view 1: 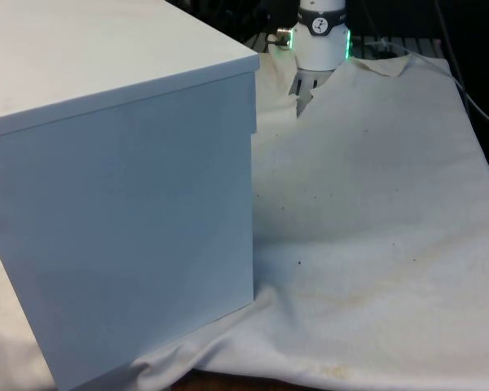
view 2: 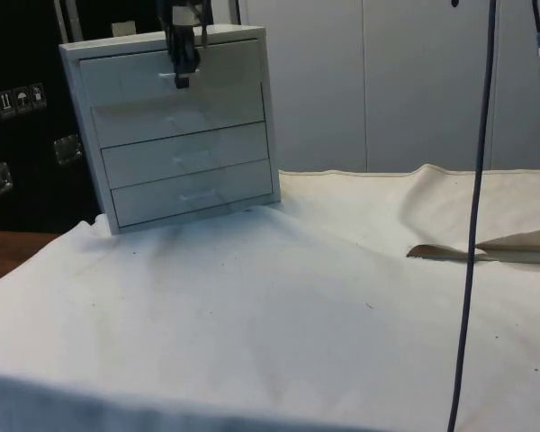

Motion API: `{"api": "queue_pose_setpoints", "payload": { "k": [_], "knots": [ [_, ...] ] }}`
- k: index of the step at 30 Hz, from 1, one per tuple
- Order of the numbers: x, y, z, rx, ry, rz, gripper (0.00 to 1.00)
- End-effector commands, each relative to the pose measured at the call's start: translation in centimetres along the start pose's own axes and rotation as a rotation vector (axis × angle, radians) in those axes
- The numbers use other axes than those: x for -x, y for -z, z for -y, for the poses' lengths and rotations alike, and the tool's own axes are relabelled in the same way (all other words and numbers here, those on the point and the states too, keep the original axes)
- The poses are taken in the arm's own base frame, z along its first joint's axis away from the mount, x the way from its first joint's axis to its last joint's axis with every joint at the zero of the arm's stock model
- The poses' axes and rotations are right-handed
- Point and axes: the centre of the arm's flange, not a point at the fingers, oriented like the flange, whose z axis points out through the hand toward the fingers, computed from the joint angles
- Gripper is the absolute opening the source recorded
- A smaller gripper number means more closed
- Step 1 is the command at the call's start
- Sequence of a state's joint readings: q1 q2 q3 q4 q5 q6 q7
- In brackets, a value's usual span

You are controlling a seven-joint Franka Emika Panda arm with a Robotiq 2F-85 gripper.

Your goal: Open the drawer, then close it.

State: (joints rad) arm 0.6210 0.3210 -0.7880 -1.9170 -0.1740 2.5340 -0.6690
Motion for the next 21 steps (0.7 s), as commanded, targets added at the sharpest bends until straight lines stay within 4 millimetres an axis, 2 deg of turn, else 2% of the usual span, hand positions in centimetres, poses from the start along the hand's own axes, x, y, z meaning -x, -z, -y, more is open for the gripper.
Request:
{"api": "queue_pose_setpoints", "payload": {
  "k": [1,3,4,12,13,14,21],
  "knots": [
    [0.3,0.3,0.6,0.001,-0.002,0.0,0.0],
    [-0.1,0.1,0.2,0.001,-0.003,0.0,0.0],
    [0.2,0.4,0.9,0.002,-0.003,-0.001,0.0],
    [0.1,0.9,1.8,0.006,-0.012,-0.001,0.0],
    [-0.3,0.5,1.1,0.007,-0.013,0.003,0.0],
    [0.0,0.9,1.9,0.006,-0.013,0.0,0.0],
    [0.2,1.2,2.5,0.006,-0.015,-0.002,0.0]
  ]
}}
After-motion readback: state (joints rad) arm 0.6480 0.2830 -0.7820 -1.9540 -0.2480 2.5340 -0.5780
